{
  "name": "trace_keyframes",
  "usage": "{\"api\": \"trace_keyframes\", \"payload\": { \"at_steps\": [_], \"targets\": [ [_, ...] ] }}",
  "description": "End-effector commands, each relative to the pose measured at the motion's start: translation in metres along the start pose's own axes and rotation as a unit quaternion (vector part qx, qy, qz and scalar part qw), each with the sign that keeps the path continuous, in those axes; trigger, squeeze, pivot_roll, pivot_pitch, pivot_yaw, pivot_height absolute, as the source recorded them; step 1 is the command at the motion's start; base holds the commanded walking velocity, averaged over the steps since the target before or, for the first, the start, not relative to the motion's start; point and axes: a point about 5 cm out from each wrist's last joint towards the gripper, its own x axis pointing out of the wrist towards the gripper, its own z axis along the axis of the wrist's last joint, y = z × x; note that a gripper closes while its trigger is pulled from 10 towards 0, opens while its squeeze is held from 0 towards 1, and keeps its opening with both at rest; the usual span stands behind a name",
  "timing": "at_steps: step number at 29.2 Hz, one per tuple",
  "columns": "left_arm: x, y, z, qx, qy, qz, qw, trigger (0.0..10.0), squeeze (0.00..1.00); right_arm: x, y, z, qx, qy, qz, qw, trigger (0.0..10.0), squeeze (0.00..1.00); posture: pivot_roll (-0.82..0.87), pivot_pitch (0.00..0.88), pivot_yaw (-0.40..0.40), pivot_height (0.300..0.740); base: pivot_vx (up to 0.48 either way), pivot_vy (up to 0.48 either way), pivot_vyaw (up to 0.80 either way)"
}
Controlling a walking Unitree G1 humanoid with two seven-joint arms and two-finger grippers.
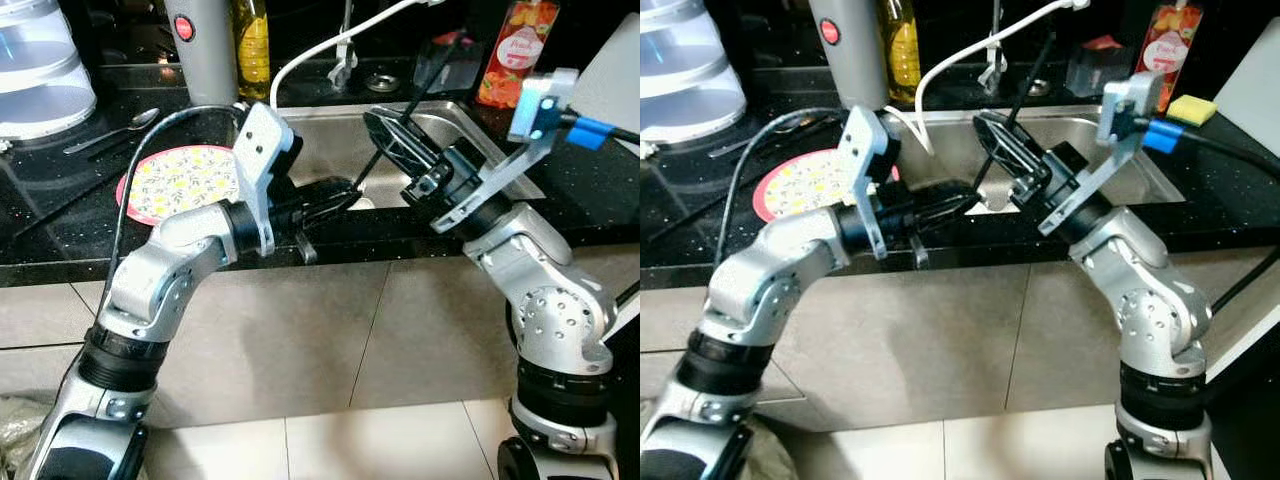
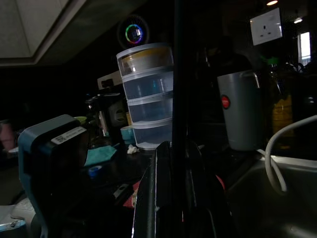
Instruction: Kitchen organization
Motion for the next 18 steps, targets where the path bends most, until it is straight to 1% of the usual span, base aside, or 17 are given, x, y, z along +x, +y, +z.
{"api": "trace_keyframes", "payload": {
  "at_steps": [1,3,4,5,6,9,11,12,13,14,15,16,18],
  "targets": [
    [-0.005,0.008,0.007,-0.016,-0.014,0.03,0.999,10.0,0.0,0.005,0.003,-0.013,-0.002,0.027,0.001,1.0,10.0,0.0,0.03,0.0,0.025,0.74,0.0,0.0,0.0],
    [-0.008,0.007,0.013,-0.029,-0.035,0.02,0.999,10.0,0.0,0.006,-0.009,-0.02,-0.03,0.048,-0.046,0.997,10.0,0.0,0.03,0.0,0.025,0.74,0.0,0.0,0.0],
    [-0.008,0.007,0.013,-0.029,-0.035,0.02,0.999,10.0,0.0,0.006,-0.009,-0.02,-0.03,0.048,-0.046,0.997,10.0,0.0,0.03,0.0,0.025,0.74,0.0,0.0,0.0],
    [-0.016,0.005,0.018,-0.047,-0.064,0.007,0.997,10.0,0.0,0.011,-0.028,-0.023,-0.05,0.047,-0.121,0.99,10.0,0.0,0.03,0.0,0.044,0.74,0.0,0.0,0.0],
    [-0.016,0.005,0.018,-0.047,-0.064,0.007,0.997,10.0,0.0,0.011,-0.028,-0.023,-0.05,0.047,-0.121,0.99,10.0,0.0,0.03,0.0,0.044,0.74,0.0,0.0,0.0],
    [-0.026,0.001,0.025,-0.071,-0.1,-0.01,0.992,10.0,0.0,0.02,-0.05,-0.025,-0.068,0.041,-0.205,0.976,10.0,0.0,0.04,0.0,0.048,0.74,0.0,0.0,0.0],
    [-0.031,-0.002,0.028,-0.078,-0.116,-0.017,0.99,10.0,0.0,0.024,-0.06,-0.025,-0.095,0.038,-0.248,0.963,10.0,0.0,0.04,0.0,0.051,0.74,0.0,0.0,0.0],
    [-0.031,-0.002,0.028,-0.078,-0.116,-0.017,0.99,10.0,0.0,0.024,-0.06,-0.025,-0.095,0.038,-0.248,0.963,10.0,0.0,0.04,0.0,0.051,0.74,0.0,0.0,0.0],
    [-0.032,-0.002,0.027,-0.084,-0.118,-0.014,0.989,10.0,0.0,0.03,-0.069,-0.024,-0.101,0.032,-0.281,0.954,10.0,0.0,0.04,0.0,0.055,0.74,0.0,0.0,0.0],
    [-0.031,-0.001,0.022,-0.089,-0.108,-0.003,0.99,10.0,0.0,0.038,-0.077,-0.021,-0.113,0.021,-0.306,0.945,10.0,0.0,0.04,0.0,0.046,0.74,0.0,0.0,0.0],
    [-0.031,-0.001,0.022,-0.089,-0.108,-0.003,0.99,10.0,0.0,0.038,-0.077,-0.021,-0.113,0.021,-0.306,0.945,10.0,0.0,0.04,0.0,0.046,0.74,0.0,0.0,0.0],
    [-0.029,0.0,0.016,-0.095,-0.096,0.009,0.991,10.0,0.0,0.051,-0.087,-0.015,-0.141,0.006,-0.333,0.933,10.0,0.0,0.05,0.0,0.037,0.74,0.0,0.0,0.0],
    [-0.029,0.0,0.016,-0.095,-0.096,0.009,0.991,10.0,0.0,0.051,-0.087,-0.015,-0.141,0.006,-0.333,0.933,10.0,0.0,0.05,0.0,0.037,0.74,0.0,0.0,0.0]
  ]
}}
